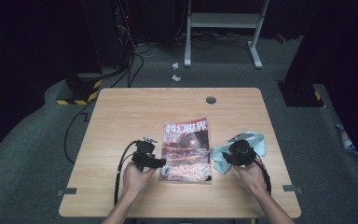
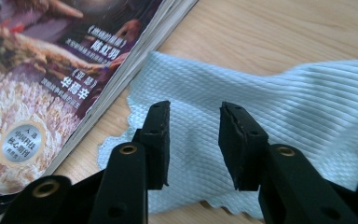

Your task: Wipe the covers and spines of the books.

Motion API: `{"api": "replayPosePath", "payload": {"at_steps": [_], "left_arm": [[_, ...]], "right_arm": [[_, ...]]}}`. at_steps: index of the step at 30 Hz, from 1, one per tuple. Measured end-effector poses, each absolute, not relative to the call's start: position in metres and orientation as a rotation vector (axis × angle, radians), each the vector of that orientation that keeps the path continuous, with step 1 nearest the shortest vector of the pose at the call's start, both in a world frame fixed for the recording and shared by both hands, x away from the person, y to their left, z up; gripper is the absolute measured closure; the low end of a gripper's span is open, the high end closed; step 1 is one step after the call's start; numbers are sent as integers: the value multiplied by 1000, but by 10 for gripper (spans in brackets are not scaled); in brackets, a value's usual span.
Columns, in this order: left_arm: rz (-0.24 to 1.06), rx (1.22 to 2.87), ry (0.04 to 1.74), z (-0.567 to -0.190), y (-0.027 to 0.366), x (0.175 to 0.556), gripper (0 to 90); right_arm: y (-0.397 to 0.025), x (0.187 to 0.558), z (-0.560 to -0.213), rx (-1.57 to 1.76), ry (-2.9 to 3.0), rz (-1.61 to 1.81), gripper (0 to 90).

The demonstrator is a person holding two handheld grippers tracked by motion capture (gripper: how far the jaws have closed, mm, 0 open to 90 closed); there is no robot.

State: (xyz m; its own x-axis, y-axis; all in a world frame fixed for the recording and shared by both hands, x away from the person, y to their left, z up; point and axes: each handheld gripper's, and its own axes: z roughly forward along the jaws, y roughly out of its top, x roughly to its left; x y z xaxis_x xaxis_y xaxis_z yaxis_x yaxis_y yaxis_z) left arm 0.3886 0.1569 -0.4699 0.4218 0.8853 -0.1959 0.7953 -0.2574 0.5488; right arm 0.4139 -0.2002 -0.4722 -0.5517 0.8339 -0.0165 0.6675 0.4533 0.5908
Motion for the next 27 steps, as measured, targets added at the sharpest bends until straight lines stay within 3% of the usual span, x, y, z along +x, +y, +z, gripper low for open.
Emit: {"api": "replayPosePath", "payload": {"at_steps": [11,27], "left_arm": [[286,1953,1447,-464,196,384,401],[381,1858,1502,-478,234,370,385]], "right_arm": [[-240,399,-459,1379,2257,899,567],[-276,379,-469,1434,2116,957,532]]}}
